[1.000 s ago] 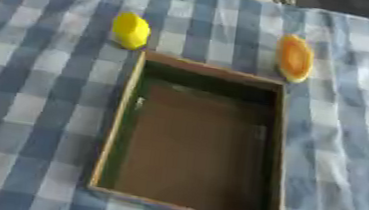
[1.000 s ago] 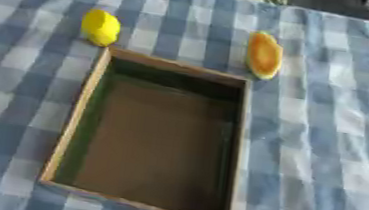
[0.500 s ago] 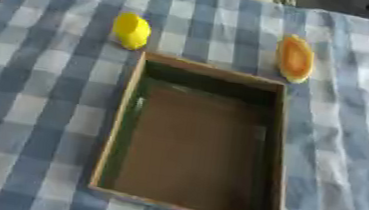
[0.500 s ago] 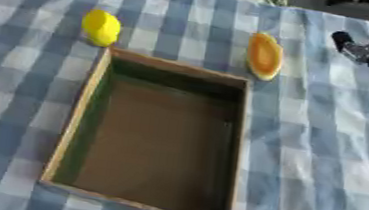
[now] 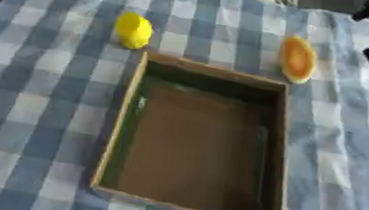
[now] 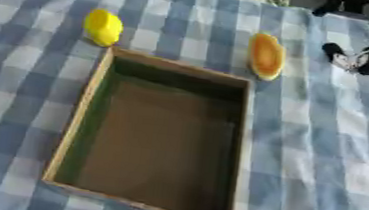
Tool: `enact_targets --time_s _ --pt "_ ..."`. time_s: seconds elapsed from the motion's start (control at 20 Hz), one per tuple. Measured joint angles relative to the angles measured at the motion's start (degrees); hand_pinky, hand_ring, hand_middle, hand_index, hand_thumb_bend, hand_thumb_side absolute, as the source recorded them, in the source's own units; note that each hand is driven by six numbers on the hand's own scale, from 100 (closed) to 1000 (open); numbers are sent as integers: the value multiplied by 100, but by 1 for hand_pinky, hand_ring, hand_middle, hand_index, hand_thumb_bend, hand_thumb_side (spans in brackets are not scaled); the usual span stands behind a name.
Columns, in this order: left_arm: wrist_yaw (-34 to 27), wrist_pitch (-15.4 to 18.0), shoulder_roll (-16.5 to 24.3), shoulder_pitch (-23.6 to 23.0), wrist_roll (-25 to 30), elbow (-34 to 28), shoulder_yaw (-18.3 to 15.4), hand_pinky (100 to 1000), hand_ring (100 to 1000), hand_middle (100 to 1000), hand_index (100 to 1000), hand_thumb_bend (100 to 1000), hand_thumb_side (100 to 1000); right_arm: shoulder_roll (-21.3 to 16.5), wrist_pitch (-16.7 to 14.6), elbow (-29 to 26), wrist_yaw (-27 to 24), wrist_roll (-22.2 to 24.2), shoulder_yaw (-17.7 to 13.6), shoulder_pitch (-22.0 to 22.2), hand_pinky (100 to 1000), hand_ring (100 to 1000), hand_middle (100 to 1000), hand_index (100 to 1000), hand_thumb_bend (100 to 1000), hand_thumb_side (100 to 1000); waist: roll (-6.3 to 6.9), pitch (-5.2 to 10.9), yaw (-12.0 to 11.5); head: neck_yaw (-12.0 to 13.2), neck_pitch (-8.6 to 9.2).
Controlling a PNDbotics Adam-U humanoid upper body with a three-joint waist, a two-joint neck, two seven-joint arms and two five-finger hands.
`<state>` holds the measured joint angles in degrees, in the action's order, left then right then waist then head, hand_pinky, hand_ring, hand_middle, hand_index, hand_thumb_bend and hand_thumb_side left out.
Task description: Pick up objects on the table and place them in the box.
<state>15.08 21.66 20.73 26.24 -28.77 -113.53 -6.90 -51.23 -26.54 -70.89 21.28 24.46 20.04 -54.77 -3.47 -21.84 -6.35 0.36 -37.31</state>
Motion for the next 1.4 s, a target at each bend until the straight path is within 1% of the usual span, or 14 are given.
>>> enact_targets --time_s 0.1,0.15,0.2,0.35,0.5,0.65,0.8,0.9,1.2,1.3,1.4 --pt "-4 3 0 1 5 0 1 787 794 773 877 154 320 159 -22 160 -12 170 19 -116 919 1000 825 933 100 340 2 0 -6 -11 -9" --pt "-7 6 0 2 10 0 3 787 794 773 877 154 320 243 -16 254 -12 246 19 -176 921 1000 821 933 100 354 5 0 -11 -25 -14" --pt "-13 8 0 3 15 0 9 787 794 773 876 154 321 330 -3 354 -7 318 19 -231 923 1000 812 931 100 403 10 0 -19 -41 -16" --pt "-29 11 -2 15 33 0 31 787 795 773 876 153 321 585 62 651 138 463 14 -369 925 1000 804 938 100 472 17 -2 -39 -83 -24" --pt "-50 8 -3 44 43 0 34 787 795 773 876 151 322 784 82 897 386 481 0 -464 929 1000 807 944 100 521 16 -8 -56 -107 -27" --pt "-57 12 -5 58 60 0 36 787 795 773 876 153 321 954 78 1126 675 432 -52 -534 934 1000 806 953 100 546 15 -28 -78 -132 -39" --pt "-74 21 -7 94 70 0 42 787 795 773 876 150 323 1076 90 1363 945 326 -129 -578 937 1000 805 965 100 604 14 -35 -103 -150 -40" --pt "-85 24 -8 103 75 0 55 787 795 773 875 150 323 1145 102 1505 1099 260 -179 -616 940 1000 810 968 100 605 12 -41 -109 -153 -40" --pt "-118 37 -13 151 111 0 76 787 796 774 875 147 326 1267 208 1803 1595 -22 -331 -672 952 1000 833 975 100 567 2 -77 -138 -174 -40" --pt "-126 36 -13 155 119 0 89 786 796 774 874 144 329 1281 256 1872 1711 -128 -374 -674 955 1000 833 978 100 576 -4 -85 -151 -184 -39" --pt "-132 34 -13 155 135 0 104 786 796 774 874 140 331 1286 286 1919 1752 -190 -404 -674 959 1000 835 981 100 614 -9 -105 -150 -194 -39"
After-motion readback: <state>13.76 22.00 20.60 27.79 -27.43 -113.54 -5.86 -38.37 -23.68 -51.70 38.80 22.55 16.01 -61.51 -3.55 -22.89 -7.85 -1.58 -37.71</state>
